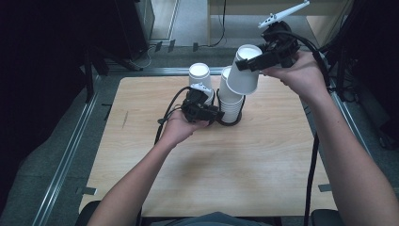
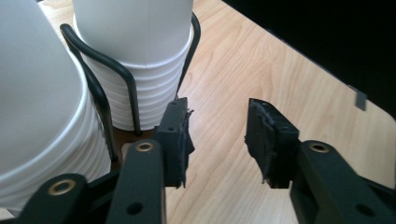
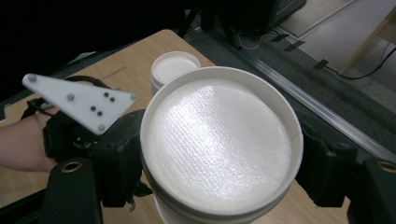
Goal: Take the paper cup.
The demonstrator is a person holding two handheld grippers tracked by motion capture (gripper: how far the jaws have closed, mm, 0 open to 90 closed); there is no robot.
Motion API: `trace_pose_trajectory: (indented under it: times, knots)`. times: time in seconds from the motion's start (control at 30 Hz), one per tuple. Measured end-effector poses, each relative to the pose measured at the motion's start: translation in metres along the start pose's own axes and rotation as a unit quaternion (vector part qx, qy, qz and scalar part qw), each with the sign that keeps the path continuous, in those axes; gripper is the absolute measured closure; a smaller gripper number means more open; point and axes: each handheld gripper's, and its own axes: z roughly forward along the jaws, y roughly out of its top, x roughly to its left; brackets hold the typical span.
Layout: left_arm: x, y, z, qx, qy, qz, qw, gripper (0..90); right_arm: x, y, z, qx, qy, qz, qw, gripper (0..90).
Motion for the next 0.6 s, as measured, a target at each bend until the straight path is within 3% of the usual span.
trace_pose_trajectory:
  times: [0.23,0.37,0.47,0.6]
  knots:
    - [0.003,-0.009,-0.014,-0.006,-0.013,0.008,0.9999,51.0,0.016,-0.022,0.002,0.001,0.023,-0.016,0.9996,25.9]
    - [0.005,-0.015,-0.02,-0.007,-0.025,0.002,0.9997,45.5,0.024,-0.034,0.002,0.0,0.035,-0.025,0.9991,25.8]
    - [0.009,-0.021,-0.024,0.003,-0.045,-0.007,0.999,45.0,0.027,-0.045,0.004,-0.002,0.046,-0.027,0.9986,25.7]
    - [0.011,-0.027,-0.026,0.004,-0.052,0.007,0.9986,43.8,0.032,-0.059,0.01,-0.003,0.064,-0.032,0.9974,25.7]
